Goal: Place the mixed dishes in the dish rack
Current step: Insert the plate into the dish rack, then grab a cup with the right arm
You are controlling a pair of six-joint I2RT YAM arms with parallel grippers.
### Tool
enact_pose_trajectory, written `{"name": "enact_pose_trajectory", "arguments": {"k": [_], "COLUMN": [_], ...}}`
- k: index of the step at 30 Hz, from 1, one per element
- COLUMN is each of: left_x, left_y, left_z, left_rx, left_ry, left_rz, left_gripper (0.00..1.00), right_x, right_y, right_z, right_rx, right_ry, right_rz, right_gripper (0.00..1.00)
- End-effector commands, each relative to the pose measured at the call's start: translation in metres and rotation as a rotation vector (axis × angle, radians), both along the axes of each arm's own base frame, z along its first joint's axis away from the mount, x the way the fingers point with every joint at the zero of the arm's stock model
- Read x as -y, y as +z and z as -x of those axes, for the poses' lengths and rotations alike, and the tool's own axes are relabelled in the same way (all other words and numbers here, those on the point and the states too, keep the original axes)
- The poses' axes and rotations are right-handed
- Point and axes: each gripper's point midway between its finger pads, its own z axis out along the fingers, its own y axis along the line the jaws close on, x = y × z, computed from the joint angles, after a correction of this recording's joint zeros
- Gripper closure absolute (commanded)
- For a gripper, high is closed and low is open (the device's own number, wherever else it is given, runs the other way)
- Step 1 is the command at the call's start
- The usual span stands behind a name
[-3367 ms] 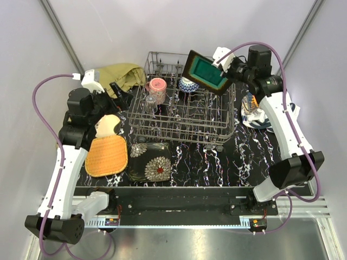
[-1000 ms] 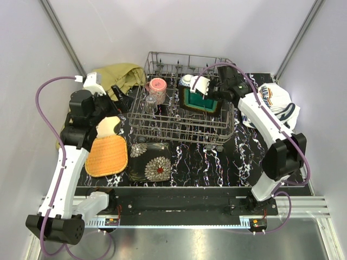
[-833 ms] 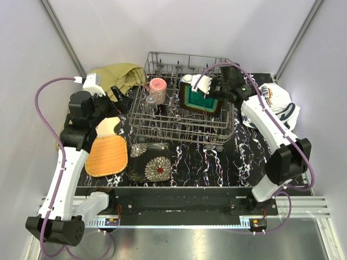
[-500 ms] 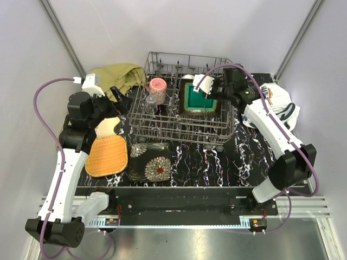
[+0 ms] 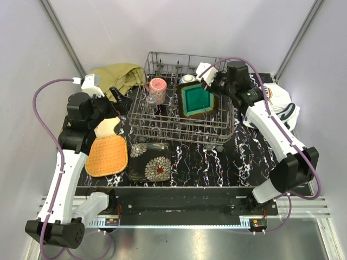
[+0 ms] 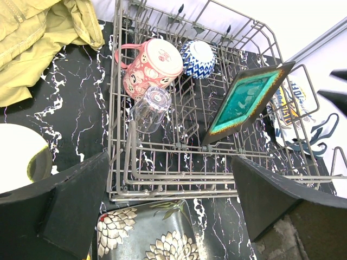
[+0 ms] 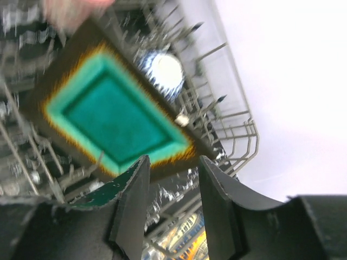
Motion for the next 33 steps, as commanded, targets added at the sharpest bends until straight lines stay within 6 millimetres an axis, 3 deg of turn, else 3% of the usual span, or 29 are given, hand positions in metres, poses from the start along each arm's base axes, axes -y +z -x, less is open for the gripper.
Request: {"name": "enact_pose_trajectory", "arguments": {"k": [1, 2, 4, 5, 7, 8, 10, 12, 13, 14, 15, 16, 19, 20, 28, 29, 33], "left_x": [0.003, 0.002, 0.002, 0.002, 0.002, 0.002, 0.002, 0.002, 0.001, 0.001, 0.001, 0.001, 0.0, 0.0, -0.001, -0.002, -0.005], "left_y": [0.014, 0.014, 0.015, 0.016, 0.018, 0.02, 0.021, 0.022, 0.022, 0.022, 0.022, 0.022, 0.021, 0.021, 0.023, 0.023, 0.022], "left_z": [0.001, 0.001, 0.0, 0.0, -0.002, -0.002, -0.005, -0.006, -0.007, -0.007, -0.007, -0.008, -0.008, -0.008, -0.007, -0.006, -0.005], "left_rx": [0.048, 0.048, 0.051, 0.051, 0.053, 0.054, 0.056, 0.055, 0.054, 0.054, 0.053, 0.055, 0.054, 0.054, 0.061, 0.063, 0.067], "left_ry": [-0.016, -0.013, -0.013, -0.011, -0.011, -0.011, -0.006, -0.005, -0.001, -0.002, 0.0, 0.001, 0.007, 0.007, 0.008, 0.009, 0.022], "left_rz": [0.018, 0.017, 0.018, 0.017, 0.019, 0.02, 0.02, 0.017, 0.015, 0.015, 0.018, 0.016, 0.015, 0.014, 0.008, 0.005, -0.013], "left_gripper": [0.01, 0.01, 0.01, 0.01, 0.01, 0.01, 0.01, 0.01, 0.01, 0.01, 0.01, 0.01, 0.01, 0.01, 0.01, 0.01, 0.01], "right_x": [-0.01, -0.012, -0.014, -0.015, -0.023, -0.025, -0.04, -0.052, -0.056, -0.056, -0.069, -0.073, -0.089, -0.095, -0.144, -0.151, -0.178], "right_y": [0.095, 0.114, 0.121, 0.141, 0.139, 0.156, 0.144, 0.153, 0.14, 0.179, 0.149, 0.141, 0.144, 0.134, 0.115, 0.105, 0.086], "right_z": [-0.005, -0.006, -0.013, -0.012, -0.02, -0.014, -0.02, -0.033, -0.031, -0.025, -0.046, -0.045, -0.057, -0.06, -0.067, -0.07, -0.064], "right_rx": [0.116, 0.135, 0.095, 0.106, 0.036, 0.024, -0.069, -0.105, -0.199, -0.15, -0.227, -0.288, -0.302, -0.347, -0.489, -0.51, -0.582], "right_ry": [-0.113, -0.126, -0.193, -0.207, -0.215, -0.198, -0.182, -0.178, -0.199, -0.172, -0.187, -0.201, -0.172, -0.175, -0.067, -0.061, -0.009], "right_rz": [-0.356, -0.409, -0.505, -0.55, -0.584, -0.594, -0.612, -0.658, -0.663, -0.721, -0.707, -0.724, -0.801, -0.819, -0.929, -0.923, -0.919], "right_gripper": [0.52, 0.52, 0.51, 0.51, 0.51, 0.5, 0.48, 0.48, 0.47, 0.45, 0.43, 0.42, 0.4, 0.39, 0.29, 0.29, 0.17]}}
